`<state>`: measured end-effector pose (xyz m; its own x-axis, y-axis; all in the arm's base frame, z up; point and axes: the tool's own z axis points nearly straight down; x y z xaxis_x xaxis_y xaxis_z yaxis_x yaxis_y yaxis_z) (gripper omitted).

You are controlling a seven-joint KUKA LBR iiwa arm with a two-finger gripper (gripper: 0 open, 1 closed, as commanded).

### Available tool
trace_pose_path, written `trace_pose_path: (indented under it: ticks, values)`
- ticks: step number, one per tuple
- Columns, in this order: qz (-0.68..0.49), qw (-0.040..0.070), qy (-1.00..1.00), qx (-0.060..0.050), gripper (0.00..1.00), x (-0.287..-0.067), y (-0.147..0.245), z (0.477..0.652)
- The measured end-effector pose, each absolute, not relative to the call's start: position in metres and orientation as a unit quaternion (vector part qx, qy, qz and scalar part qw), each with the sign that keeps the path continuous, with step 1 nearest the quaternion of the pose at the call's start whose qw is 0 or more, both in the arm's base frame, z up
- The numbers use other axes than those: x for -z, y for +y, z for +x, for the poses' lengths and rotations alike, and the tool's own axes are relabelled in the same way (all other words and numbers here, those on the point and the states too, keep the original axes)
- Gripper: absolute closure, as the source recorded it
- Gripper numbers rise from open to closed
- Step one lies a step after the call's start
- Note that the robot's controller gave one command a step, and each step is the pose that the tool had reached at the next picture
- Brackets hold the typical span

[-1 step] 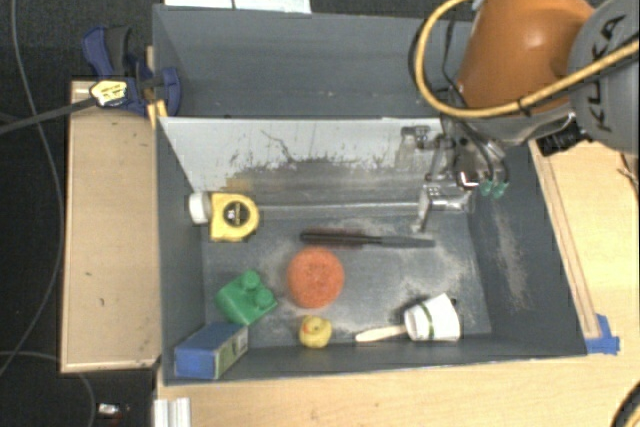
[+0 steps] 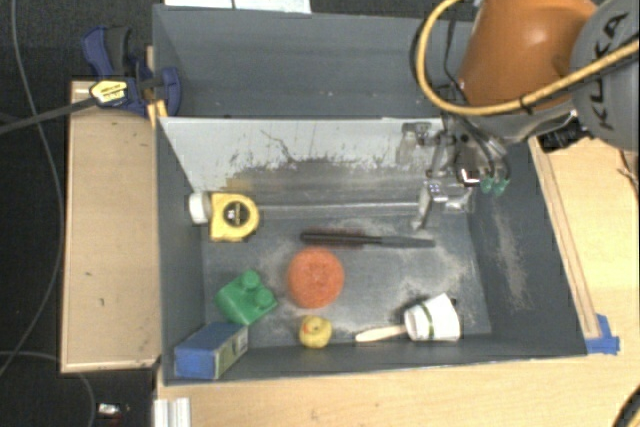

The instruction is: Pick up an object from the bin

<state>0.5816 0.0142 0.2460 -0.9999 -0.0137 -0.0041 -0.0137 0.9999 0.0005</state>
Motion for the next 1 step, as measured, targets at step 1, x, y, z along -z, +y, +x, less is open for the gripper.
trace_pose_path:
  ticks: [1]
  values:
    - [-0.046, 0.004, 0.999, 0.000, 0.00, -0.1852, 0.0250, 0.5659]
